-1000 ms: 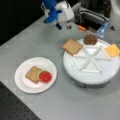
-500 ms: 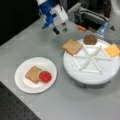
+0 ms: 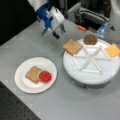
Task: Ingredient selection for cheeseburger or sandwich
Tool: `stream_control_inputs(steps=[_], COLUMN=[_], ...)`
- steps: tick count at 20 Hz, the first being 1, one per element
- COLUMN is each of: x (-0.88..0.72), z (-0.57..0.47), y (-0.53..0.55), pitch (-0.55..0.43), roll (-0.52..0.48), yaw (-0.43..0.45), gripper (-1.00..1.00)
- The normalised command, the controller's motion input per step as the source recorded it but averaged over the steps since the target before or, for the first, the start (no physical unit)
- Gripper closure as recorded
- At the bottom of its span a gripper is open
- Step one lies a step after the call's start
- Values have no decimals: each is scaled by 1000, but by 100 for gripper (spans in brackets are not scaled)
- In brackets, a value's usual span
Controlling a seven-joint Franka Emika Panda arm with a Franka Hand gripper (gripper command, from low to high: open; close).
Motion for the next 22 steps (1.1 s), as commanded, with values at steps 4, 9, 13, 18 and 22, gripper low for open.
stream_control_inputs(steps=[4, 9, 13, 18, 22], x=[192, 192, 200, 216, 239], z=[-113, -68, -157, -222, -197], y=[-273, -269, -242, -203, -123], pitch=[-17, -17, -73, -119, -140], roll=[485, 492, 465, 446, 433], yaw=[158, 164, 166, 147, 102], gripper=[-100, -100, -100, -100, -100])
